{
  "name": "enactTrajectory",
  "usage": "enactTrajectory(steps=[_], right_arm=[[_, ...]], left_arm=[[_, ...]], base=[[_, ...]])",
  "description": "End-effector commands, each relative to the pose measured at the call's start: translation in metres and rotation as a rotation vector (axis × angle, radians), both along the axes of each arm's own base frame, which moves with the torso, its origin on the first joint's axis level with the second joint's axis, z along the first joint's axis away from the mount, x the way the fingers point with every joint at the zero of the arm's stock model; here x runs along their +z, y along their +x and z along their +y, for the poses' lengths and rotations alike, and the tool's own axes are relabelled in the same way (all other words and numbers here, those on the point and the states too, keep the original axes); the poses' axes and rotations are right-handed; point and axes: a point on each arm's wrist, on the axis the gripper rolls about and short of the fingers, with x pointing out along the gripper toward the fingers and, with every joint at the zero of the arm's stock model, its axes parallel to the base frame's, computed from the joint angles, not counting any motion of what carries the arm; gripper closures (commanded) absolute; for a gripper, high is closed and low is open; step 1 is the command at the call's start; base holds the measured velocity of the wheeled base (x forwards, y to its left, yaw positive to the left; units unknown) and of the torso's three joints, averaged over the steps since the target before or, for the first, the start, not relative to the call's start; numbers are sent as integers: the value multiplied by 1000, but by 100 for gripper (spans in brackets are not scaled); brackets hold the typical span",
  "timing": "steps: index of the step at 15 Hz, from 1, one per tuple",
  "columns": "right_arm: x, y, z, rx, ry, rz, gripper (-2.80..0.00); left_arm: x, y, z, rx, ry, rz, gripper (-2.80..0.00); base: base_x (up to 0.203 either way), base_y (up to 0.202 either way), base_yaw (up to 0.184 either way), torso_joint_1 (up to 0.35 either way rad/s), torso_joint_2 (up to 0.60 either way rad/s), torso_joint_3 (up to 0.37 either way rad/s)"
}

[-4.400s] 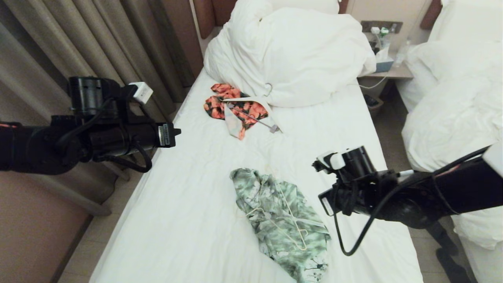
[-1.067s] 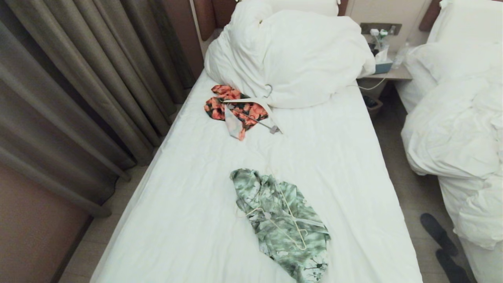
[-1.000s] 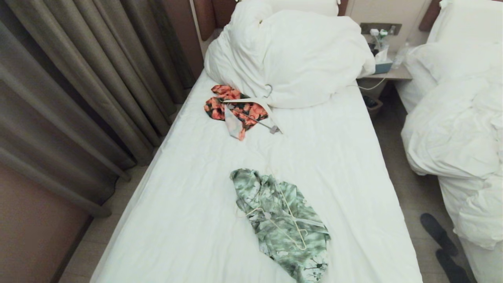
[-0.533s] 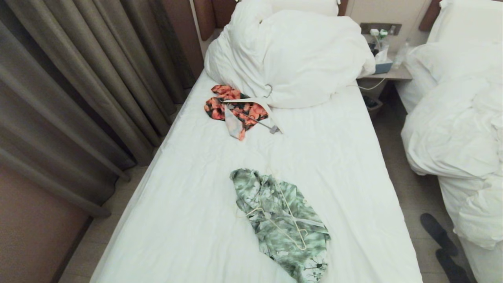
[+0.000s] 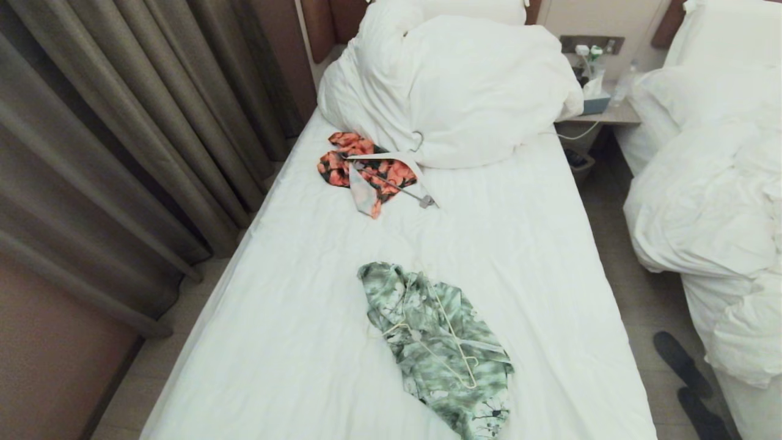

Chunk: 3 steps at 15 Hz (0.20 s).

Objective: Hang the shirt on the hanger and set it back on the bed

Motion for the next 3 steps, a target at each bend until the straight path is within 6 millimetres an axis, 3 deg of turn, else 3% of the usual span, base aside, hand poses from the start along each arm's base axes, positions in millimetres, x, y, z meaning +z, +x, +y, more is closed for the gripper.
enactTrajectory(steps=[1, 3], right_arm=[[0, 0, 0, 3, -2, 2, 0], [0, 0, 0, 2, 0, 2, 0]], left_arm=[[0, 0, 0, 0, 1, 4, 0], [0, 0, 0, 0, 1, 3, 0]], base=[[0, 0, 0, 0, 0, 0], [0, 0, 0, 0, 0, 0]])
